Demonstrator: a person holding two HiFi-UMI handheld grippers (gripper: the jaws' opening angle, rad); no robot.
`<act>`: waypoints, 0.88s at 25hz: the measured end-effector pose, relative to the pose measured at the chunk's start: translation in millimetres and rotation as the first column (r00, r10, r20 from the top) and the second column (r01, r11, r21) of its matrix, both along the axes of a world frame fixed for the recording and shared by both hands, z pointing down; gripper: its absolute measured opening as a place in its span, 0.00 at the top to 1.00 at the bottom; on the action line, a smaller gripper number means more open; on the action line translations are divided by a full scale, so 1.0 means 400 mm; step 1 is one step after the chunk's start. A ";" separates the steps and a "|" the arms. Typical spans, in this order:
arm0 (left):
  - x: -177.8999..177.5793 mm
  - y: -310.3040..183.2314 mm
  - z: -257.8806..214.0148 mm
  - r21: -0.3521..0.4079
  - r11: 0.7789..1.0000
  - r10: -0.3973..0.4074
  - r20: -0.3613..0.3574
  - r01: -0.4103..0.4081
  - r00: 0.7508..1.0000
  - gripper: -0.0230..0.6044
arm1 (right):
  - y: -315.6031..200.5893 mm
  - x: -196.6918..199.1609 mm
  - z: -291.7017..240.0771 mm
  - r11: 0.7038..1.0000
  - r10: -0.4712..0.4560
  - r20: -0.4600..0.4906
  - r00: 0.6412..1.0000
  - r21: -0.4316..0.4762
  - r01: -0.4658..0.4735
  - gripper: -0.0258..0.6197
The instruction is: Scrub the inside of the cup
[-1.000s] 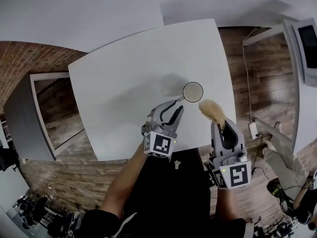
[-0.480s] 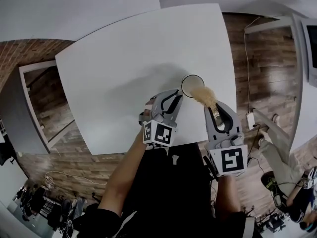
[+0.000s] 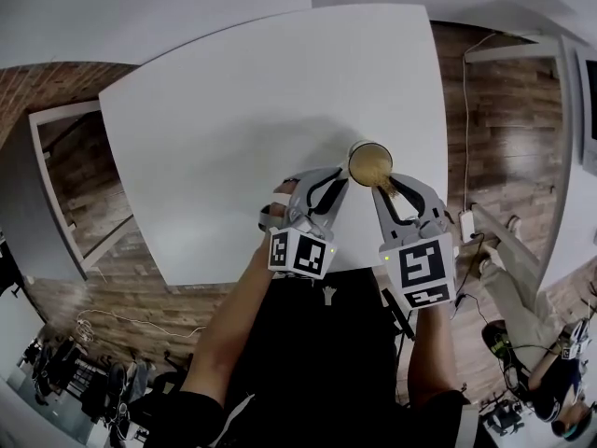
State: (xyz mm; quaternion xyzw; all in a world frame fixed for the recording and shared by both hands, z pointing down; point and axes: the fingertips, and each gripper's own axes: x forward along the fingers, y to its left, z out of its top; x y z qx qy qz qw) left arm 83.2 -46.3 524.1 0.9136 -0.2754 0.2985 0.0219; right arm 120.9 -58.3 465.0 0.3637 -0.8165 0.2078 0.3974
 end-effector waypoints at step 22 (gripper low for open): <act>0.018 0.002 -0.004 0.041 0.999 -0.009 0.046 0.007 0.999 0.87 | -0.023 -0.042 0.161 0.908 -0.268 -0.209 0.940 -0.382 0.174 0.88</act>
